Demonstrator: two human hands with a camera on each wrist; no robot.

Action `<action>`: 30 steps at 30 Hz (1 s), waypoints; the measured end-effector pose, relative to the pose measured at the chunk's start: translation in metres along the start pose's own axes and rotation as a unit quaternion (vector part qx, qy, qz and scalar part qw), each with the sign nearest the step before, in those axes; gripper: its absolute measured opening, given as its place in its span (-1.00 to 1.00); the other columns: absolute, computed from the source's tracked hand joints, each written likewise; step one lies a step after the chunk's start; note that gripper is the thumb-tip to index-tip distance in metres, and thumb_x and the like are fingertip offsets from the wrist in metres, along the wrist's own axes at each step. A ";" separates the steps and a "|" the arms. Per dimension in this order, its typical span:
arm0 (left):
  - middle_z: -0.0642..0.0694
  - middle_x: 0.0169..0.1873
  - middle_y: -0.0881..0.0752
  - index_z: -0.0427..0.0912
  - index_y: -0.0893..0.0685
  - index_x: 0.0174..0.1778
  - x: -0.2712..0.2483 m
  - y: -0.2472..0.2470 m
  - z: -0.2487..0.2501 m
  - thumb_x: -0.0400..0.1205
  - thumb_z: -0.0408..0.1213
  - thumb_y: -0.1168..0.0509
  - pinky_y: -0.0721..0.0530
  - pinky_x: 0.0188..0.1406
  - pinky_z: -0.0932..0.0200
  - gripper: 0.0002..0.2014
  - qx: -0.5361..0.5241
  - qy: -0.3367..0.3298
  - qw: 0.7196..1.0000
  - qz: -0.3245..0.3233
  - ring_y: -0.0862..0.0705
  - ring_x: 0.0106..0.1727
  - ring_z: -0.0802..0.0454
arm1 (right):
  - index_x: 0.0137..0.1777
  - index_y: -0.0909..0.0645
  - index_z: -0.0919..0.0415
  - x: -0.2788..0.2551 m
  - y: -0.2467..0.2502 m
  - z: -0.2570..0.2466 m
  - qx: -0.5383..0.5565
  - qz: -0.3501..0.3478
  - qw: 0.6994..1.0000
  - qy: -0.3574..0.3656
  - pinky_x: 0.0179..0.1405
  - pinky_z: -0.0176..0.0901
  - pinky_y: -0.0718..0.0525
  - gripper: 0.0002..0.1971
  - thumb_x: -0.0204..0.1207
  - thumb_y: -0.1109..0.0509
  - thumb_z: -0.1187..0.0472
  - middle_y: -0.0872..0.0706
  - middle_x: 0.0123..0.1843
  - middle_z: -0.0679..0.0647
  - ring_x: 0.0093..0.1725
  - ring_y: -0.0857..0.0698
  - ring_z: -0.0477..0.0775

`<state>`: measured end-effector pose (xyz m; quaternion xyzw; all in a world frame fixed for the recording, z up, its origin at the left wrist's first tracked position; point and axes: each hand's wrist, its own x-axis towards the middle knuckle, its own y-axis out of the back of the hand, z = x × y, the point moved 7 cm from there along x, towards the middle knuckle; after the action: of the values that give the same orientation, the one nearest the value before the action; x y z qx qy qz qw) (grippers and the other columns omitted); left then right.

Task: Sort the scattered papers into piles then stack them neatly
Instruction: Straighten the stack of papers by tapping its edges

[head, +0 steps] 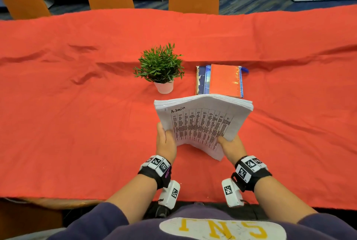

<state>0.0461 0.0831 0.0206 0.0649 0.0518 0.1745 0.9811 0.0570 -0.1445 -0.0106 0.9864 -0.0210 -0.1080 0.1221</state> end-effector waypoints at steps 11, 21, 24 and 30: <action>-0.14 -0.13 -0.55 -0.24 -0.43 0.16 0.058 -0.010 -0.011 0.69 -0.36 -0.04 -0.46 -0.17 0.05 -0.82 0.099 0.084 0.991 -0.043 -0.48 -0.15 -0.05 | -0.02 -0.50 0.04 0.031 0.013 -0.017 0.030 0.001 0.999 -0.025 -0.06 -0.09 -0.63 -0.83 0.59 -0.27 0.36 -0.69 -0.06 -0.04 -0.06 -0.68 0.01; -0.12 -0.25 -0.52 -0.28 -0.47 0.05 0.059 -0.009 -0.092 0.69 -0.43 -0.09 -0.37 -0.43 0.19 -0.91 0.180 0.227 0.953 -0.088 -0.42 -0.38 0.08 | 0.03 -0.51 0.26 0.038 -0.010 0.072 -0.107 -0.008 0.976 -0.189 -0.41 -0.18 -0.41 -0.90 0.67 -0.17 0.28 -0.58 -0.22 0.07 -0.35 -0.48 -0.04; -0.10 -0.24 -0.56 -0.25 -0.50 0.06 0.059 -0.011 -0.106 0.68 -0.45 -0.09 -0.44 -0.40 0.19 -0.88 0.190 0.254 0.943 -0.095 -0.48 -0.33 0.06 | 0.04 -0.54 0.26 0.040 -0.012 0.085 -0.132 -0.011 0.970 -0.201 -0.25 -0.12 -0.51 -0.89 0.65 -0.18 0.29 -0.63 -0.13 0.11 -0.26 -0.55 0.02; -0.20 -0.10 -0.42 -0.34 -0.38 0.00 0.058 -0.014 -0.125 0.67 -0.49 -0.02 -0.30 -0.38 0.14 -0.93 0.221 0.276 0.930 -0.097 -0.37 -0.18 -0.05 | 0.14 -0.56 0.34 0.037 -0.017 0.096 -0.180 -0.002 0.959 -0.219 -0.18 -0.12 -0.52 -0.82 0.63 -0.19 0.32 -0.66 -0.04 0.15 -0.11 -0.62 0.14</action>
<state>0.0893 0.1035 -0.1090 0.2243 0.3639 0.0736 0.9010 0.0725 -0.1534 -0.1132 0.9002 -0.0252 -0.3241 0.2898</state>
